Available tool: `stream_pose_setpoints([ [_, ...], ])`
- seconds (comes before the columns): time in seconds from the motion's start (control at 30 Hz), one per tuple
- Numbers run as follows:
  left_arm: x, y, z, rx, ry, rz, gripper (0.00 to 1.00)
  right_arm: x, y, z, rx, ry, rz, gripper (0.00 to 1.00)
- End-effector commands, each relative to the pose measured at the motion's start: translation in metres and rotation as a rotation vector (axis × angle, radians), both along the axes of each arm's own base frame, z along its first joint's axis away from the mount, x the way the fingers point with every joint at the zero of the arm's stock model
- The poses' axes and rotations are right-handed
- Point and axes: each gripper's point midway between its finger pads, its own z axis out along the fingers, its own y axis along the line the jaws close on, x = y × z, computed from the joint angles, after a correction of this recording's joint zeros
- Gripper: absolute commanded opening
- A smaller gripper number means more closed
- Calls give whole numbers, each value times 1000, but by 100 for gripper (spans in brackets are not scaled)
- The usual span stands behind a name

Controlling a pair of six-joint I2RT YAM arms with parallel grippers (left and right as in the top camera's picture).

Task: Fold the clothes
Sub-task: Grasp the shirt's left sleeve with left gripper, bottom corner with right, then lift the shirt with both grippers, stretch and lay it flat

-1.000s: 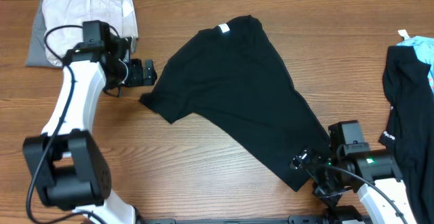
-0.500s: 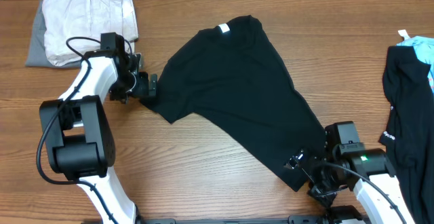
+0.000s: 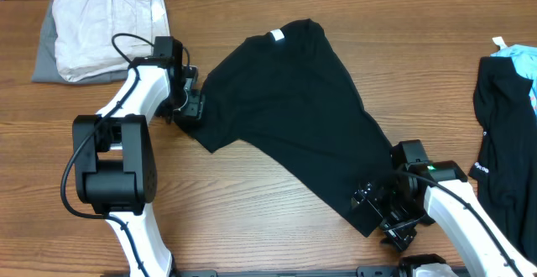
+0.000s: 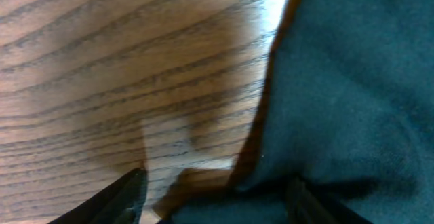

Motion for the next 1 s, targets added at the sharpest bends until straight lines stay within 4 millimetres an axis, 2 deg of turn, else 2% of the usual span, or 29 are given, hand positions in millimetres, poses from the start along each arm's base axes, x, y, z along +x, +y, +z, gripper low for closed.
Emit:
stream_pose_setpoints([
  [0.0,-19,2,-43,25,107,10,65,-4,-2,-5,-17,34,0,100],
  [0.07,-19,4,-43,25,107,14,65,-3,-1,-7,-16,34,1,99],
  [0.3,-18,5,-43,27,103,18,69,-7,4,-27,23,11,-9,81],
  [0.5,-17,5,-43,27,99,21,68,-15,4,-32,24,34,-31,79],
  [0.53,-17,5,-43,26,99,21,68,-16,4,-33,24,36,-31,75],
  [0.6,-17,5,-43,26,99,25,67,-17,4,-33,22,39,-34,58],
  [0.63,-17,5,-43,26,99,26,65,-17,4,-33,23,39,-35,52],
  [0.7,-17,5,-43,26,99,29,59,-17,4,-33,21,40,-39,39],
  [0.83,-17,5,-43,26,101,29,47,-16,4,-33,19,41,-52,4],
  [0.97,-17,5,-40,23,106,75,11,-9,4,-30,14,22,-50,4],
])
